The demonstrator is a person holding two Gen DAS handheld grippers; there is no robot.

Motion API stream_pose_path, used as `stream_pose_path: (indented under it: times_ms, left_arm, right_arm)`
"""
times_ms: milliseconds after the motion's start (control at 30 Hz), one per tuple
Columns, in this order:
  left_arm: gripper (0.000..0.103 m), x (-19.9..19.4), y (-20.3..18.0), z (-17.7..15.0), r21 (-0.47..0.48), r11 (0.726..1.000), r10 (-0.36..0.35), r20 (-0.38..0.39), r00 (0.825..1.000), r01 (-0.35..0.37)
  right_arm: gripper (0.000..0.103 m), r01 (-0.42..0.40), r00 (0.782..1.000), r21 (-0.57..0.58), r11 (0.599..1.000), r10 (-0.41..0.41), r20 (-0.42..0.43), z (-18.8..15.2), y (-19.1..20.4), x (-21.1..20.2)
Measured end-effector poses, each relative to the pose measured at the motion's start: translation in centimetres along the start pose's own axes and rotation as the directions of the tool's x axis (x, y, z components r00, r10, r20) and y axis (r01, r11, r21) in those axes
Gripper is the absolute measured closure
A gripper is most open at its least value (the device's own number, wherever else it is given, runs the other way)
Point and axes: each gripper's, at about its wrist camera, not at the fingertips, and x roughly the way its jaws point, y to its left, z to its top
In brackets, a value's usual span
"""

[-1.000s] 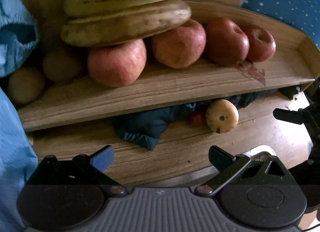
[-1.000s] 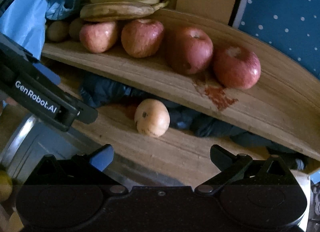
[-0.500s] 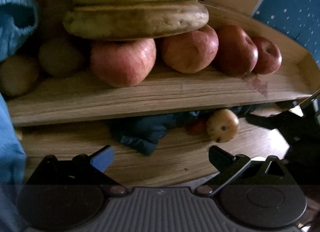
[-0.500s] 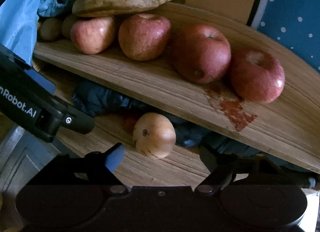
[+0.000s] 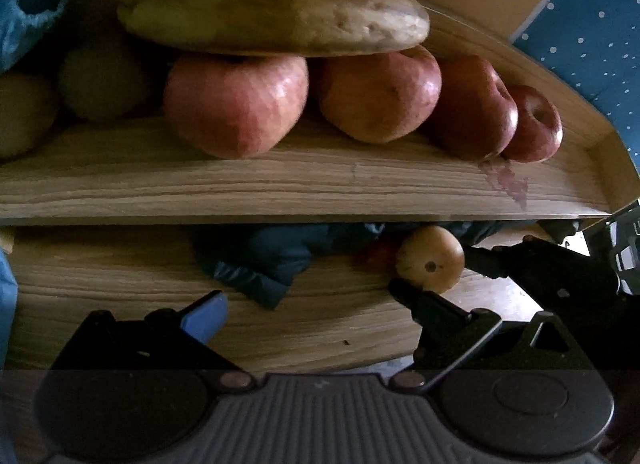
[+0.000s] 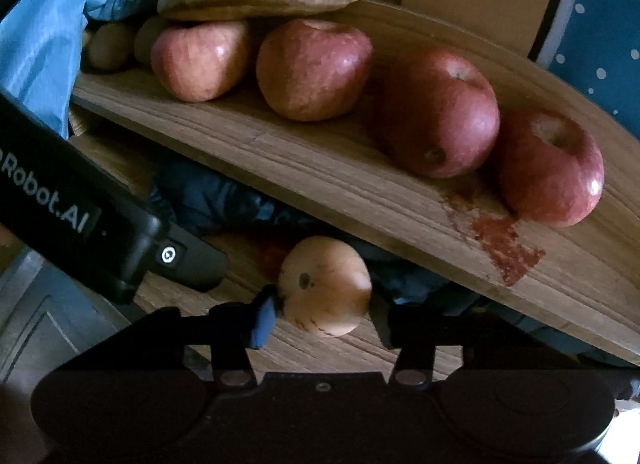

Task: Organize fruits
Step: 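Close the left tool on the cherry tomato while the right tool closes on the pear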

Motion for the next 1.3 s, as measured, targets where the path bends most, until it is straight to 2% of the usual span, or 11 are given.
stream_pose_path:
  times_ms: [300, 533, 800, 1000, 1133, 1300]
  left_arm:
    - [0.001, 1.3, -1.6, -0.2, -0.004, 1.000, -0.029, -0.003, 1.000, 0.029]
    - [0.003, 1.9, -3.5, -0.4, 0.040, 0.999, 0.006, 0.070, 0.998, -0.009]
    - [0.020, 3.0, -4.7, -0.6, 0.030, 0.999, 0.029, 0.103, 0.994, -0.032]
    - [0.030, 3.8, -6.0, -0.3, 0.026, 1.000, 0.012, 0.110, 0.994, -0.015]
    - [0.034, 4.1, -6.8, 0.0, 0.032, 0.999, 0.004, 0.104, 0.995, -0.008]
    - [0.045, 5.3, -7.7, 0.5, 0.032, 0.999, 0.040, 0.097, 0.994, -0.044]
  right_arm:
    - [0.053, 0.011, 1.000, 0.001, 1.000, -0.011, -0.009, -1.9, -2.0, -1.6]
    - [0.053, 0.021, 1.000, 0.043, 0.999, -0.021, -0.017, -2.9, -3.4, -2.3]
    - [0.053, 0.014, 1.000, 0.073, 0.997, -0.013, -0.016, -3.4, -4.3, -2.2]
    - [0.053, 0.016, 1.000, 0.086, 0.996, -0.015, -0.009, -3.9, -3.5, -2.6]
    - [0.053, 0.015, 1.000, 0.087, 0.996, -0.014, -0.006, -3.3, -3.5, -2.4]
    - [0.052, 0.014, 1.000, 0.083, 0.996, -0.013, -0.004, -3.8, -3.3, -3.2]
